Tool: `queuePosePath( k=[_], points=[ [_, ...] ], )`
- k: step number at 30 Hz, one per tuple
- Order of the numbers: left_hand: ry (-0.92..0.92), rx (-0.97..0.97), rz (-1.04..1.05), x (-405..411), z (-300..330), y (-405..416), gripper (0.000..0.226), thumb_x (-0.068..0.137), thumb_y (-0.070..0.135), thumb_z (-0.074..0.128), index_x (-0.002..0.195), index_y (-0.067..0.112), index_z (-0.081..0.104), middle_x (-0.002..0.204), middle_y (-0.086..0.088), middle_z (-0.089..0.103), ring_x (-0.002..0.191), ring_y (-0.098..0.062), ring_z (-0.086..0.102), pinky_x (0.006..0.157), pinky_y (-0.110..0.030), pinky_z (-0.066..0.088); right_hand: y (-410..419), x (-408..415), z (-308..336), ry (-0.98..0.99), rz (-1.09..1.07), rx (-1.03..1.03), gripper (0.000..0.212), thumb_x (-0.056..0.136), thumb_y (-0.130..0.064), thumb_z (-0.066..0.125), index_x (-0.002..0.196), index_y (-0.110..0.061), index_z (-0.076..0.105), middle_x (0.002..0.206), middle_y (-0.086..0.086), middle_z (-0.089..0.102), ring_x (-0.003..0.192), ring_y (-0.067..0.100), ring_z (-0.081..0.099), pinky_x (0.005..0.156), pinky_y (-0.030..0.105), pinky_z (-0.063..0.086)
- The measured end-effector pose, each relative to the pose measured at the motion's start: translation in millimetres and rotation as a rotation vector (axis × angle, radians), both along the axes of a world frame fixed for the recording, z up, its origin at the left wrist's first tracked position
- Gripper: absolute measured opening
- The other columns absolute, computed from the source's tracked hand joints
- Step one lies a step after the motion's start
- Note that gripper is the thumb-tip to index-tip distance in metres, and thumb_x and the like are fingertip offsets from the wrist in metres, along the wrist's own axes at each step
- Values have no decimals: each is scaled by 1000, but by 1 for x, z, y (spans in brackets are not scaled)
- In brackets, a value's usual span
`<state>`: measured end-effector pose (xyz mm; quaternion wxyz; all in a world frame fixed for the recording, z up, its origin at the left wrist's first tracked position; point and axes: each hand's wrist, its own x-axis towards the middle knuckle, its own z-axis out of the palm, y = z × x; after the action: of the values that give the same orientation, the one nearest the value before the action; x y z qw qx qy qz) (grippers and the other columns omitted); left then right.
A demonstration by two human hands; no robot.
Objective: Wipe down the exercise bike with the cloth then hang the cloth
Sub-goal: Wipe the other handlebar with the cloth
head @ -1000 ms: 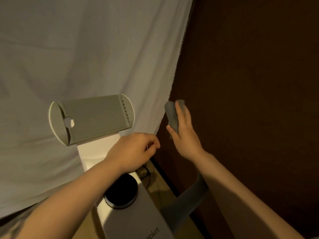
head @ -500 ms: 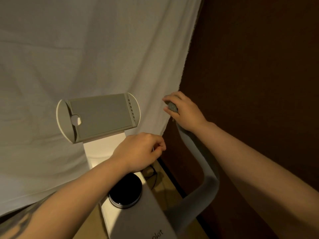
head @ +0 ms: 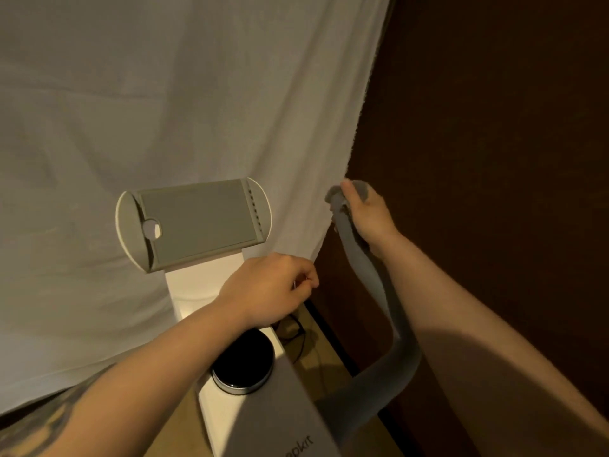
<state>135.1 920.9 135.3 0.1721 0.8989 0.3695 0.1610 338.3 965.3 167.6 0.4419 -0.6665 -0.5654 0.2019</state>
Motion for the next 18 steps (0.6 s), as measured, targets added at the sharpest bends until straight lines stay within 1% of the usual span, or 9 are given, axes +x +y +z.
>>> queuePosePath(
  k=[1,3,5,7,10,12,14,16,18],
  points=[
    [7,8,-1,0,0,0,20,97,36,47,106,38,64,88,20,59,78,-2,56,65,-24,41,-9,0,-8,12,-49,-6,46,99,-50,42,133,-21,49,122,-1,58,116,19,55,89,26,40],
    [20,23,0,1,0,0,19,96,36,48,106,39,64,85,20,57,76,-3,53,64,-24,37,-27,-1,-23,-138,-126,-11,50,99,-52,38,138,-22,42,125,3,59,115,22,55,91,28,41],
    [30,25,10,1,-1,0,19,95,37,47,105,39,64,88,18,61,78,-5,56,65,-25,37,-23,3,-16,-177,-109,-87,54,99,-54,33,140,-21,40,128,6,58,117,26,55,91,28,40],
    [57,31,10,3,-1,1,20,95,37,46,105,38,64,93,16,65,83,-8,60,65,-26,40,-6,7,-2,-66,-46,-118,53,99,-55,32,135,-19,47,127,7,59,115,24,56,89,29,42],
    [72,19,4,2,-1,1,20,96,36,46,105,38,64,93,17,64,80,-6,57,65,-26,41,-3,-2,-5,140,-9,-62,45,98,-56,38,126,-22,49,116,13,65,96,24,65,84,37,55],
    [58,20,1,1,-1,0,20,96,36,46,106,38,64,91,18,62,80,-5,57,66,-26,44,-25,-2,-16,-10,-59,-86,51,97,-58,36,136,-26,40,123,6,62,107,24,62,89,33,48],
    [45,24,-8,2,0,1,20,95,36,46,106,38,64,92,17,62,82,-7,59,68,-27,45,-49,6,-26,-225,-104,-231,60,97,-58,32,146,-23,28,131,5,56,115,27,56,85,27,39],
    [45,27,-11,3,-1,2,20,95,35,46,106,38,63,89,17,60,82,-8,58,67,-27,43,-60,19,-34,-275,-102,-375,69,95,-63,31,150,-22,21,139,7,52,120,28,53,87,28,39],
    [48,34,-8,3,-1,3,20,95,35,46,106,38,64,89,17,60,81,-8,59,68,-27,45,-54,20,-27,-269,-43,-390,72,94,-62,33,152,-21,17,146,7,45,128,28,48,98,30,37]
  ],
)
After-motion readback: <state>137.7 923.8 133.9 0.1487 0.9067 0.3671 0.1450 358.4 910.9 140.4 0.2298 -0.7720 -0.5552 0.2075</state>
